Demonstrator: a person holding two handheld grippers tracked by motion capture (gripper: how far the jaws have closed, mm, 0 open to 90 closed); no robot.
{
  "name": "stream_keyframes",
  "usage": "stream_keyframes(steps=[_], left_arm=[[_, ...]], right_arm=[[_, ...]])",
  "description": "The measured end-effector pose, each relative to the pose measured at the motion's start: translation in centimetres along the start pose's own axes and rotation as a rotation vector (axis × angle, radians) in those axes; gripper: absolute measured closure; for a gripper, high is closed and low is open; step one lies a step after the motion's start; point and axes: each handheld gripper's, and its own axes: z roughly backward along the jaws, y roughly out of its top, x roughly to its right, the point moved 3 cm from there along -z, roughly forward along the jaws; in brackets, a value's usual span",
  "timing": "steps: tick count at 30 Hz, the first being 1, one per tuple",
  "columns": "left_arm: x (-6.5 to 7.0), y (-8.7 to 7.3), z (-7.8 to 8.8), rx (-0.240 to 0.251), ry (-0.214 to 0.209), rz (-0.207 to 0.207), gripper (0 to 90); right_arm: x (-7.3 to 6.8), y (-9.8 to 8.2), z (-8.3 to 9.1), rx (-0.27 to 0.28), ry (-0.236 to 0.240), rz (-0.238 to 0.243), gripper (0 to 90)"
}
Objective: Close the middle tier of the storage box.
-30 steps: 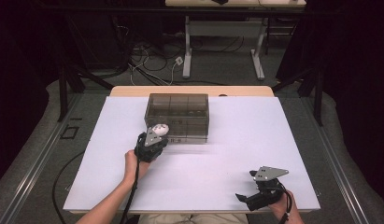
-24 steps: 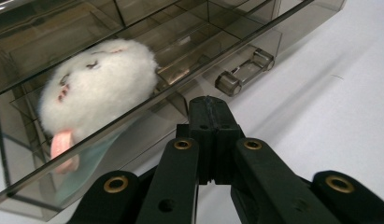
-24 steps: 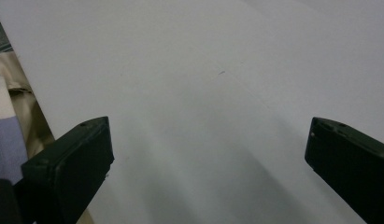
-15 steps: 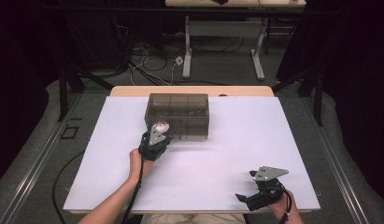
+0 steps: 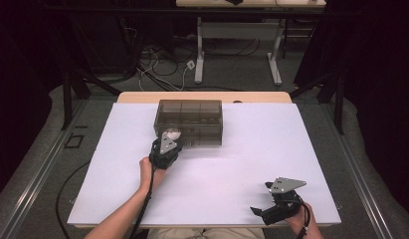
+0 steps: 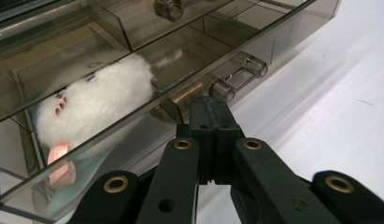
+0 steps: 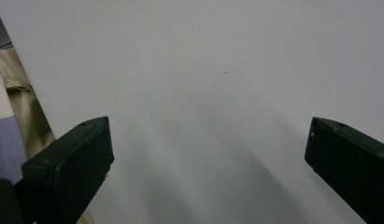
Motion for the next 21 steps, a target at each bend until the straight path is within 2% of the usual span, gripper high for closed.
stream_keyframes(steps=[5,13,21], left_arm=[[-0.15,0.06,-0.35,-0.001,0.006,0.003,90.0],[-0.39,0.04,-0.32,0.006,0.007,0.002,90.0],[-0.73,-0.26,-0.33,0.002,0.012,0.011,90.0]], right_arm=[[-0.07,-0.03,0.09,-0.003,0.008,-0.012,0.7],[-0.13,-0.04,0.0,-0.005,0.004,0.004,0.7],[-0.2,-0.02,0.05,0.0,0.007,-0.001,0.7]])
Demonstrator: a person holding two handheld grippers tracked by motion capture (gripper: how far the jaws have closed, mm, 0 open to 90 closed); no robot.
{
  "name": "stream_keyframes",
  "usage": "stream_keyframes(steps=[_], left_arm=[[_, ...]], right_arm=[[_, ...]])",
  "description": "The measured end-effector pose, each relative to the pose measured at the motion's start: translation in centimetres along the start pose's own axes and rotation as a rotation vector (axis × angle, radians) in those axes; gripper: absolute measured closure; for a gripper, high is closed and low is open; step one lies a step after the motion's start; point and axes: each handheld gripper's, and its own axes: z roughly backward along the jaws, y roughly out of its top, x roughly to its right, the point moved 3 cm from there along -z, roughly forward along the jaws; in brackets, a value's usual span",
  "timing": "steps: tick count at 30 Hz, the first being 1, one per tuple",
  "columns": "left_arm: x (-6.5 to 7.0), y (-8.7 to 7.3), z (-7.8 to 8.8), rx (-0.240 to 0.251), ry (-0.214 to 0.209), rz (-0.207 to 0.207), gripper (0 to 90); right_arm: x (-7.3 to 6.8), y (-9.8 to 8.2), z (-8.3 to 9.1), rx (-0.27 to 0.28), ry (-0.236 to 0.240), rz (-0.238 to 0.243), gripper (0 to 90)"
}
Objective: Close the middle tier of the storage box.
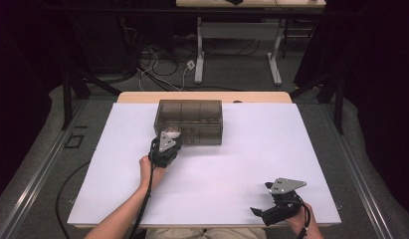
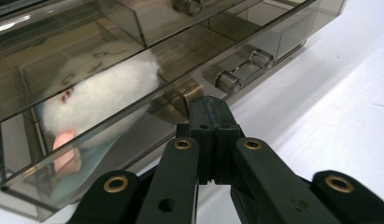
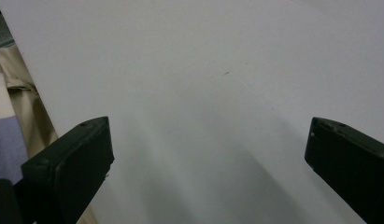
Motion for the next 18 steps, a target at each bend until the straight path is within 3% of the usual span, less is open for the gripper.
stream_keyframes(steps=[18], left_arm=[[-1.6,-0.6,0.1,-0.015,0.04,0.025,90.0]], right_arm=[[0.1,0.0,0.1,-0.003,-0.005,0.006,0.7]])
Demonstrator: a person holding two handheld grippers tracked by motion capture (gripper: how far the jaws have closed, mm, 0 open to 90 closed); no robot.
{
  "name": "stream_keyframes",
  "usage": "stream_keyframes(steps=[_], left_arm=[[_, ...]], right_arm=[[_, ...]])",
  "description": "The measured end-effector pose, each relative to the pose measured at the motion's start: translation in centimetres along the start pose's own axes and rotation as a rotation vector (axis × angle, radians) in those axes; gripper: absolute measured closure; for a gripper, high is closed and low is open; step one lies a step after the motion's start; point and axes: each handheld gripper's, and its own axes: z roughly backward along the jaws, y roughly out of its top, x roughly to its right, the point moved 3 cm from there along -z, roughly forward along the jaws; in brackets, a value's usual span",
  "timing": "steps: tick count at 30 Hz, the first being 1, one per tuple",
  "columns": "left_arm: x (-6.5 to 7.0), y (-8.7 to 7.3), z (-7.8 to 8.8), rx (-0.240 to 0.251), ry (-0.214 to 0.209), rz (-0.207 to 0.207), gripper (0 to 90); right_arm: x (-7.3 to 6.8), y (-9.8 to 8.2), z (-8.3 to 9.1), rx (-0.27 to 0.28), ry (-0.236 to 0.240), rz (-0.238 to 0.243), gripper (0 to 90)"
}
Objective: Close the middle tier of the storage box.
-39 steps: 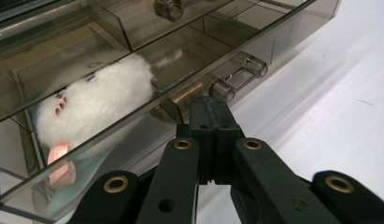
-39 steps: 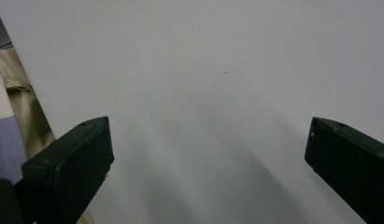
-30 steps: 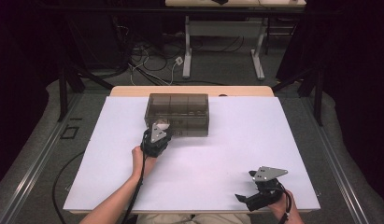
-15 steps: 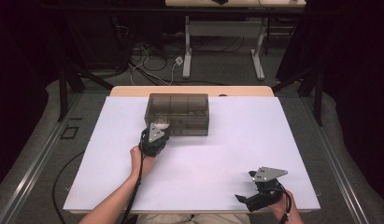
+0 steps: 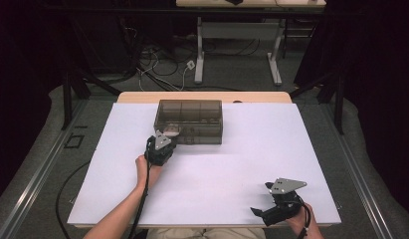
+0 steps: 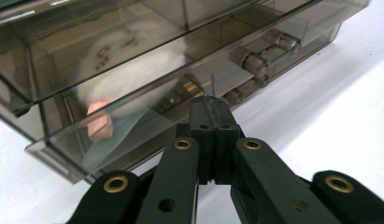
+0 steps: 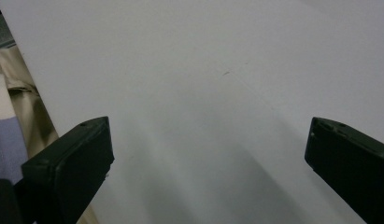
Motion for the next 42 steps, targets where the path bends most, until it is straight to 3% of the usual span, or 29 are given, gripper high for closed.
stream_keyframes(steps=[17,22,42], left_arm=[[-1.5,-0.2,0.1,0.009,0.041,0.015,90.0],[-2.0,-0.2,-0.1,0.017,0.044,0.037,90.0],[-1.7,0.0,-0.4,0.019,0.043,0.016,90.0]], right_arm=[[0.0,0.0,-0.1,0.005,0.0,0.002,0.7],[0.0,0.0,-0.1,0.006,0.001,0.006,0.7],[0.0,0.0,-0.1,0.004,-0.002,0.003,0.7]])
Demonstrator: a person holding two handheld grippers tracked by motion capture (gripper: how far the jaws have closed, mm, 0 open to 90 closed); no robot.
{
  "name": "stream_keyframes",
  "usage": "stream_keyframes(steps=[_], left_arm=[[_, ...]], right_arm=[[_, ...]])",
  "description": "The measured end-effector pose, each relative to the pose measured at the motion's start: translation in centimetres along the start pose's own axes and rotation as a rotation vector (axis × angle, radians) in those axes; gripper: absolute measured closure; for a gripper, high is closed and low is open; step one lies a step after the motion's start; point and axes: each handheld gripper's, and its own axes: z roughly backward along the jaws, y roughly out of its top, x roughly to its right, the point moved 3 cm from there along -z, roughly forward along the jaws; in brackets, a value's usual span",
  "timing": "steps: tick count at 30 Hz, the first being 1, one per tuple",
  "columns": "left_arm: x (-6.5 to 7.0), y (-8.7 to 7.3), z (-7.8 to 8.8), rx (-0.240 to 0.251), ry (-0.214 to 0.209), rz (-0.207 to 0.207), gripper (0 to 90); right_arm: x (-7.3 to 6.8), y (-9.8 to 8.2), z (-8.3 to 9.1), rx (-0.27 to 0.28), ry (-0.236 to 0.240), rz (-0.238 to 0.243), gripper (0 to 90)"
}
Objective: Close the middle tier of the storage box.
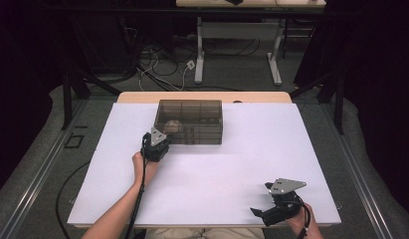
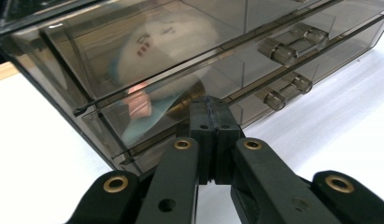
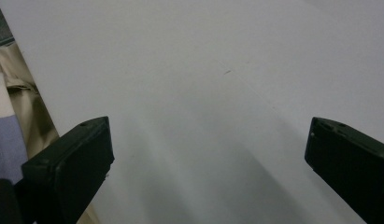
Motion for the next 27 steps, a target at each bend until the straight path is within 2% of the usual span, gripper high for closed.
stream_keyframes(steps=[5,9,12,16,20,23,24,27], left_arm=[[0.0,-0.1,0.0,-0.01,-0.013,0.004,88.9],[0.0,0.1,0.3,-0.012,-0.021,-0.002,80.8],[0.2,0.4,0.7,-0.016,-0.027,-0.012,68.2],[0.3,0.9,1.6,-0.028,-0.04,-0.006,43.8],[0.0,1.1,2.7,-0.038,-0.052,0.0,30.2],[0.0,1.0,3.4,-0.065,-0.066,0.0,17.8],[0.0,1.0,3.8,-0.064,-0.072,0.007,15.4],[0.1,1.1,4.6,-0.071,-0.068,-0.007,10.9]], right_arm=[[0.0,0.0,0.0,-0.001,0.002,0.0,0.7],[0.0,0.0,0.1,-0.002,0.004,0.002,0.7],[0.0,0.0,0.1,0.0,0.002,0.004,0.7],[0.0,0.0,0.2,0.0,-0.001,0.003,0.7],[0.1,0.0,0.1,-0.001,-0.001,0.003,0.7],[0.1,0.0,0.1,-0.002,-0.003,0.001,0.7],[0.1,0.0,0.1,-0.003,-0.003,0.001,0.8],[0.1,-0.1,0.1,-0.002,-0.003,0.002,0.7]])
